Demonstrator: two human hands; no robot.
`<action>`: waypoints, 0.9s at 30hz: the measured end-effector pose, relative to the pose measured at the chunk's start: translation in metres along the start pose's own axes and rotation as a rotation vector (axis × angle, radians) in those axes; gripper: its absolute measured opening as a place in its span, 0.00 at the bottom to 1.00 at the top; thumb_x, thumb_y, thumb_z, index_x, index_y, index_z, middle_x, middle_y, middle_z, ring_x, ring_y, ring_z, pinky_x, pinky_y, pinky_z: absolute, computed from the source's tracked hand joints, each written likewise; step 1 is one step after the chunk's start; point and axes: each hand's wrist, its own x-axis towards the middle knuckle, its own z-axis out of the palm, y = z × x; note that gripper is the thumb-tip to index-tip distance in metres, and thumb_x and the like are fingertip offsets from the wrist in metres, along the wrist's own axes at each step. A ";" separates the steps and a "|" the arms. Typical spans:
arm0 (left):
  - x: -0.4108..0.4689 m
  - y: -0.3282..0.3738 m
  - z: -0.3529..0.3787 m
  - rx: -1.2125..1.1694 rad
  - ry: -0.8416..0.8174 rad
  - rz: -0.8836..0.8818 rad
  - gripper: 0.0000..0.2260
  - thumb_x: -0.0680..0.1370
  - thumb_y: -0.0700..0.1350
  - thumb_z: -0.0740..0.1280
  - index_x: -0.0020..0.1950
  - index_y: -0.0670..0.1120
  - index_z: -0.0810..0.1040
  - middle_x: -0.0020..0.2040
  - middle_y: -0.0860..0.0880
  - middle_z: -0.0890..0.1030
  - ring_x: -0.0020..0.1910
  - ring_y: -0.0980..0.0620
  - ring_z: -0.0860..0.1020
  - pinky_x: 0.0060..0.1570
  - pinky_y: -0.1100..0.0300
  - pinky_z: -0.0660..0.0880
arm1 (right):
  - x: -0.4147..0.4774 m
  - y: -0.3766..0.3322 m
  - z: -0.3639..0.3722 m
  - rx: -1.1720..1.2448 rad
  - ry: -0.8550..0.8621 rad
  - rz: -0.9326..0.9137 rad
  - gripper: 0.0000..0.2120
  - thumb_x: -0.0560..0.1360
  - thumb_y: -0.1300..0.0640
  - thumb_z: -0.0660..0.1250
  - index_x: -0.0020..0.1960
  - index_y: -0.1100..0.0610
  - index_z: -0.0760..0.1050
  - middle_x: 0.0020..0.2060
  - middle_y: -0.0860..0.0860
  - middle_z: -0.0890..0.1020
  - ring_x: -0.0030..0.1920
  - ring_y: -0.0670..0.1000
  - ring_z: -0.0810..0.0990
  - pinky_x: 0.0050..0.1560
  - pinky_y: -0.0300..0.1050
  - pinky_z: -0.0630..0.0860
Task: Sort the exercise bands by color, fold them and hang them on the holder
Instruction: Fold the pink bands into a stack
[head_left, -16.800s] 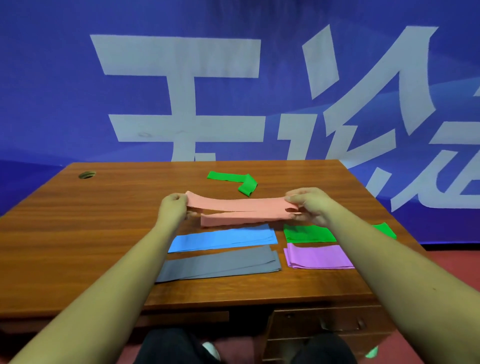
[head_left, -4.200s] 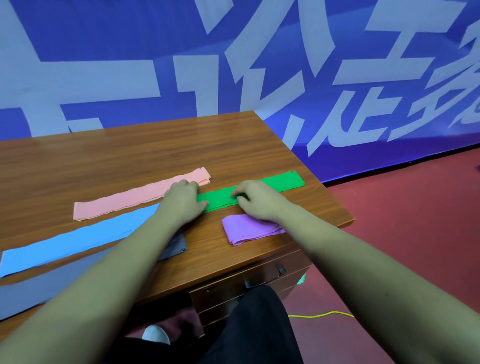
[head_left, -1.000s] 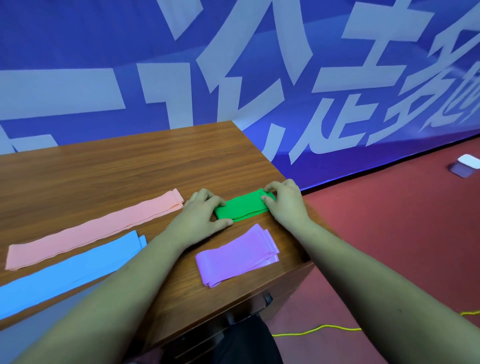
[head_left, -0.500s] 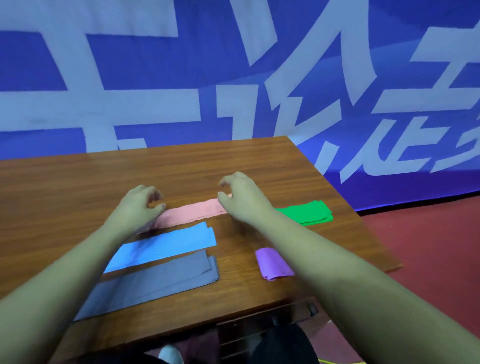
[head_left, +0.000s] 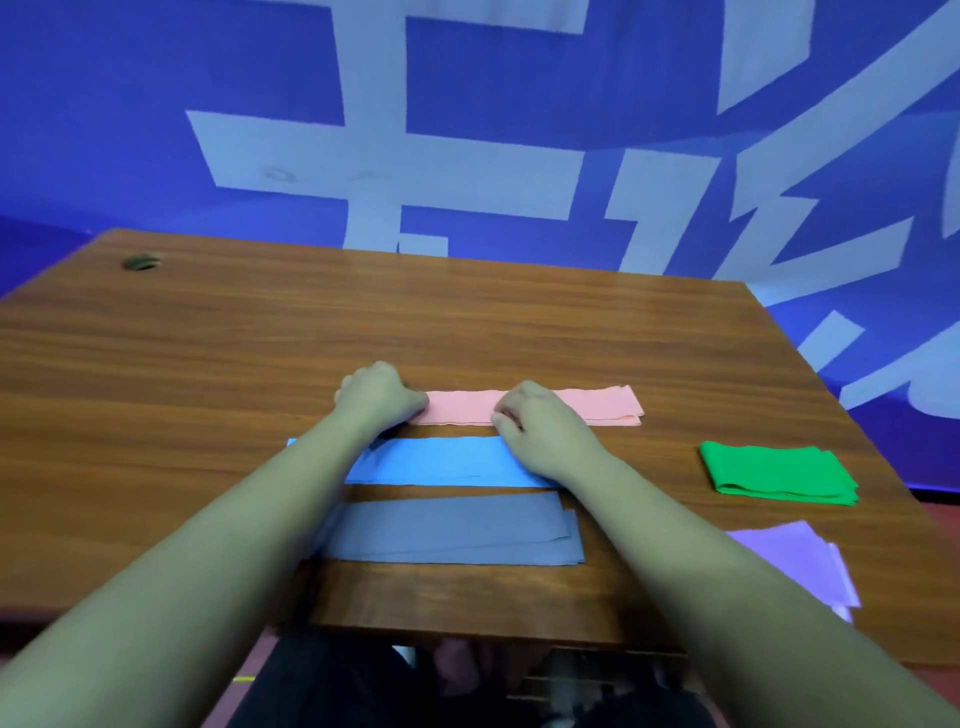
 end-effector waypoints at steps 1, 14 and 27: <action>0.001 0.001 -0.001 0.021 -0.018 0.011 0.16 0.70 0.54 0.67 0.49 0.42 0.76 0.56 0.39 0.80 0.57 0.36 0.75 0.56 0.52 0.75 | 0.000 0.000 0.001 -0.002 0.014 -0.003 0.13 0.79 0.52 0.61 0.56 0.56 0.80 0.52 0.54 0.77 0.56 0.56 0.76 0.57 0.48 0.73; -0.009 0.010 -0.014 -0.557 -0.029 0.349 0.12 0.72 0.46 0.71 0.50 0.47 0.71 0.42 0.46 0.80 0.38 0.49 0.76 0.38 0.55 0.70 | 0.009 -0.009 -0.011 0.365 0.100 0.159 0.09 0.78 0.54 0.63 0.48 0.53 0.81 0.48 0.47 0.82 0.50 0.48 0.79 0.55 0.46 0.74; -0.030 0.041 0.006 -0.875 -0.291 0.649 0.25 0.64 0.49 0.76 0.56 0.49 0.70 0.52 0.51 0.81 0.43 0.57 0.75 0.47 0.58 0.76 | 0.017 -0.019 -0.040 1.372 0.105 0.527 0.04 0.75 0.67 0.69 0.50 0.64 0.78 0.42 0.59 0.83 0.39 0.53 0.83 0.42 0.48 0.83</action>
